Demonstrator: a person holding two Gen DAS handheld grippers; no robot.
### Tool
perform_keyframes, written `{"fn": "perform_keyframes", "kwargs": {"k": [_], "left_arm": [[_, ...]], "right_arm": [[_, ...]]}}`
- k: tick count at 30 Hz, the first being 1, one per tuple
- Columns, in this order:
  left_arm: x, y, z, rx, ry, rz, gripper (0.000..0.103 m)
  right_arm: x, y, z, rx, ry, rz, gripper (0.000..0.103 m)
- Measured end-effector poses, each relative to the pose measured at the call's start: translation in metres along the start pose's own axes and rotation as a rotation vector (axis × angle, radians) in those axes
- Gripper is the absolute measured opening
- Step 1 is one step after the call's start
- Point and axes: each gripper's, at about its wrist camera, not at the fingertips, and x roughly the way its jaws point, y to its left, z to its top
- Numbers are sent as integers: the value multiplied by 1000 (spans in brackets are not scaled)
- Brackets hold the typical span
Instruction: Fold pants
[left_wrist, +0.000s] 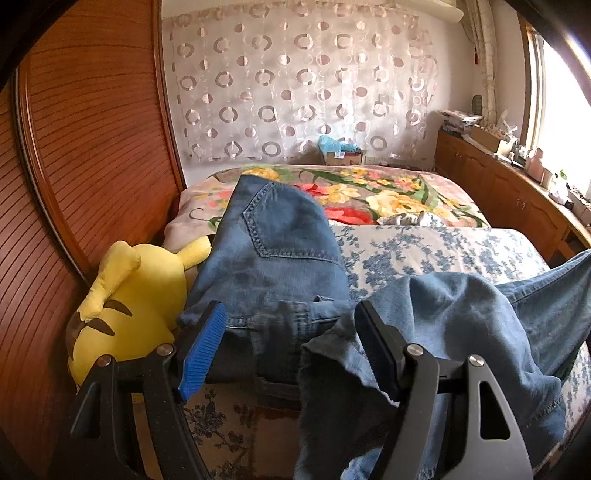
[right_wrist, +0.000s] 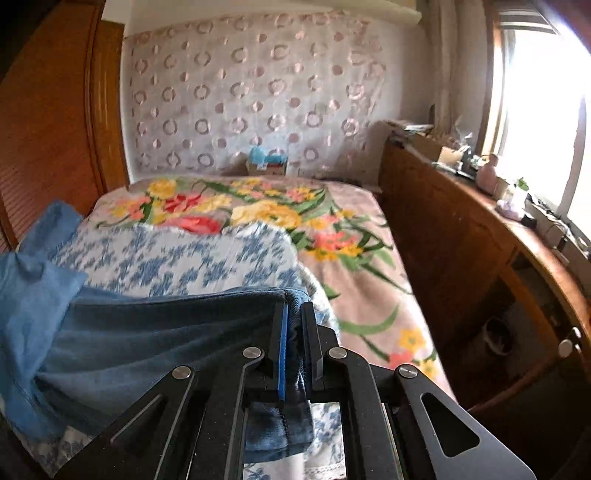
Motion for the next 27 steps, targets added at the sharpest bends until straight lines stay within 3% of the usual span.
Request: {"fn": "perform_keyframes", "kwargs": {"k": [5,12,20,24,27], "left_arm": [[-21,-9,1,8,-27,-38,73],[-45,-32,-6,31,-38,-107,73],[-27,-49,-29,54,42,-156,74],[-6,-46,-38,64,97,-102,74],[0,-31,-37,34,95,-32,74]], "right_arm": [[0,1,-5,3,7,5,6],[28,-1,-17,38,109,11,6],[32,-1,-14,56,117,29,7],[24,1,-18,55,105,35,7],[22,0,-22,55,96,38,7]]}}
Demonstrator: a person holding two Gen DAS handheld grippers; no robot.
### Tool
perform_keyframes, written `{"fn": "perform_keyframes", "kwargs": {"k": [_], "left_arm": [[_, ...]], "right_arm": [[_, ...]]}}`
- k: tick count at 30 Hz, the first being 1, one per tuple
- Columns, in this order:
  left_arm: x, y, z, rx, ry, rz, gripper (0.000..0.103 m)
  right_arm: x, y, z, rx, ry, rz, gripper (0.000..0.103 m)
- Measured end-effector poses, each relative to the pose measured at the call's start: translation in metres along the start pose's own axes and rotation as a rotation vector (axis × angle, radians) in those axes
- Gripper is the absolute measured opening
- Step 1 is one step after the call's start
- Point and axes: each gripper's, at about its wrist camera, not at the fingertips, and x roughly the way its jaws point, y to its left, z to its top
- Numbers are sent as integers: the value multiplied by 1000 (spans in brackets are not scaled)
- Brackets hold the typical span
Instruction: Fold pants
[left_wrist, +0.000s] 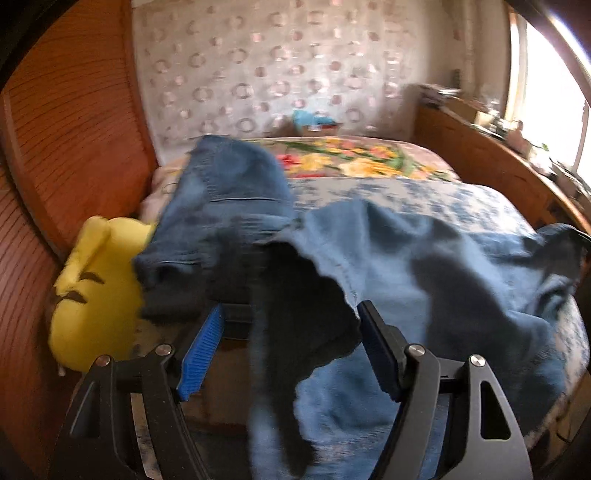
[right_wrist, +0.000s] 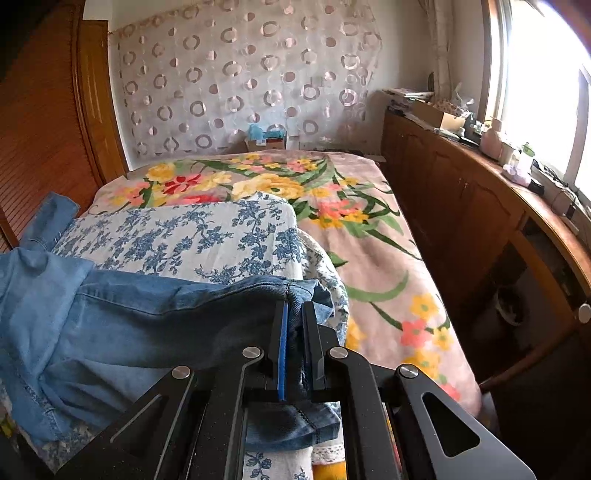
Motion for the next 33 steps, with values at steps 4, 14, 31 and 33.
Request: {"fn": "perform_keyframes", "kwargs": {"k": [4,14,31,33], "left_arm": [[1,28,3,-73,-12,54,74],[-18,20,0,-55,-46,3,74],[-64,-24,0,11,-110,-128,74],[-64,-27,-3,13,-106,-135,74]], "right_arm": [[0,1,-4,5,-3,4,7],[-2,8,-3,10,-8,11,7],[-71,51,5,-64,-150,136,7],[-76,54,3,-73,-160,153,7]]}}
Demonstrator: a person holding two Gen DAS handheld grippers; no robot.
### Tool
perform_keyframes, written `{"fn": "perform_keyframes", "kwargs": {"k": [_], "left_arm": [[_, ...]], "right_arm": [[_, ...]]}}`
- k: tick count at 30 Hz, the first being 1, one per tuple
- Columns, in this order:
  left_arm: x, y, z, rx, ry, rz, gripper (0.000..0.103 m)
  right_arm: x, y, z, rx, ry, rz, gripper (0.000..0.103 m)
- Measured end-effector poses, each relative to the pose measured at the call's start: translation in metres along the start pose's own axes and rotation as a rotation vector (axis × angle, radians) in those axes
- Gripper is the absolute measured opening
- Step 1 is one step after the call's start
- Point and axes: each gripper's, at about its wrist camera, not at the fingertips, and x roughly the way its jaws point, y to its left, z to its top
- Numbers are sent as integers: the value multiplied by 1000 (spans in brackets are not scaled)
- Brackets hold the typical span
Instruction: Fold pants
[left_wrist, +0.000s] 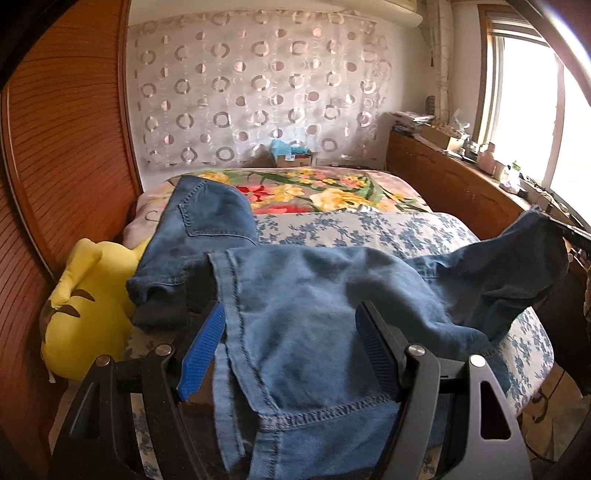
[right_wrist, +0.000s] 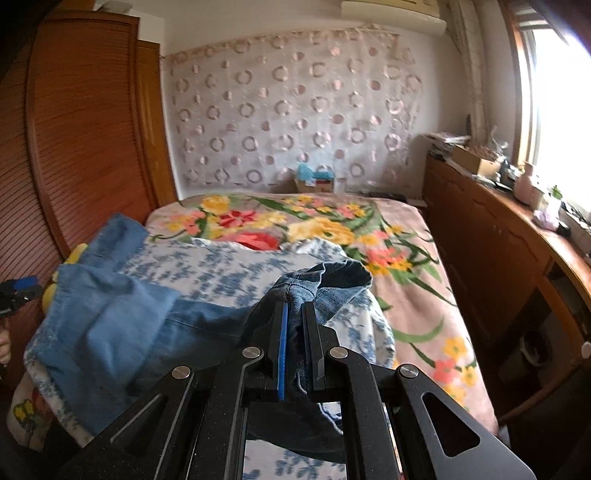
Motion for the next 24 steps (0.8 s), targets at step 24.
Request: {"fn": "perform_keyframes", "kwargs": {"k": [24], "left_arm": [[-11,-4,-15,-29,-5,-43,74]], "right_arm": [[-10,61,26,-167,-90,214,7]]}}
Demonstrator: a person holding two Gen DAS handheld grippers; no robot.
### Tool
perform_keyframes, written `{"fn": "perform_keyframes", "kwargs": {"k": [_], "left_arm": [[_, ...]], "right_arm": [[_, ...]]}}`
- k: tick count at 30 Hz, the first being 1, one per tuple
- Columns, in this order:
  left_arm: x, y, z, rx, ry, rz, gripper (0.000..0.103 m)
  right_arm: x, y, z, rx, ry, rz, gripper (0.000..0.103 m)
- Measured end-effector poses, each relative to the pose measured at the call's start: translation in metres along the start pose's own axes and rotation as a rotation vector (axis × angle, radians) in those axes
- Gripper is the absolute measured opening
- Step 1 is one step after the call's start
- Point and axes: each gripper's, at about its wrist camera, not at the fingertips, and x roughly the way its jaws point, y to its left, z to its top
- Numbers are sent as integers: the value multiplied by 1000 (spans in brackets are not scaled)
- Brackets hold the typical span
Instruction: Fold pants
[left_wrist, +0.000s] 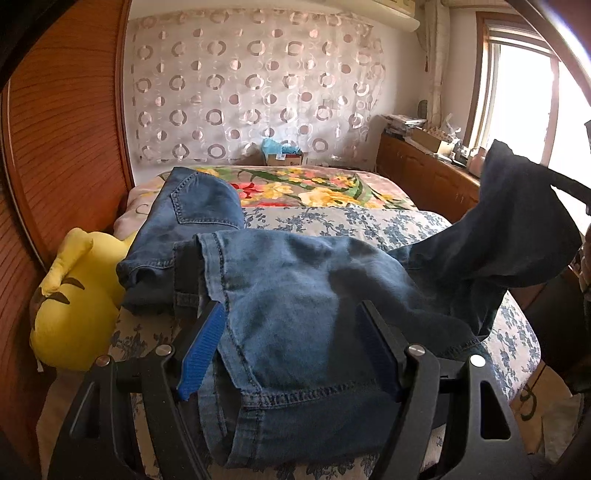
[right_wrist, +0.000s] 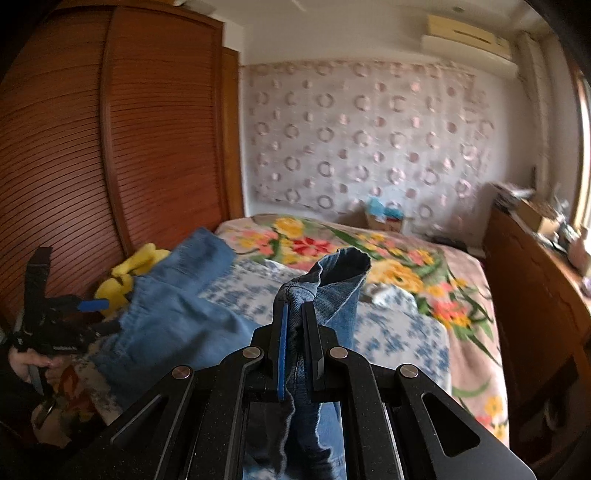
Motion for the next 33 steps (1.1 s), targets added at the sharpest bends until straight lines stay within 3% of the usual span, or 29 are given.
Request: {"fn": "perform_keyframes", "kwargs": {"k": [14,19,21,26,33], "left_arm": [[-23,20,-10,-47,-31,31,74],[-26,26,-18,-66,-28,42,74],[-27,28,-21,-69,-24,45,74],[-29,32,-24,-74,-19,49,74],[-22,26,-23,-71,-7,28,74]], "right_arm": [[30,53,24,-139,-23,204,7],[57,64,20,-159,30,271,7],[72,63,18,-145,65,290,15],[84,50,22,-128,93,300,17],[73,15,32,-122,70,250,28]]}}
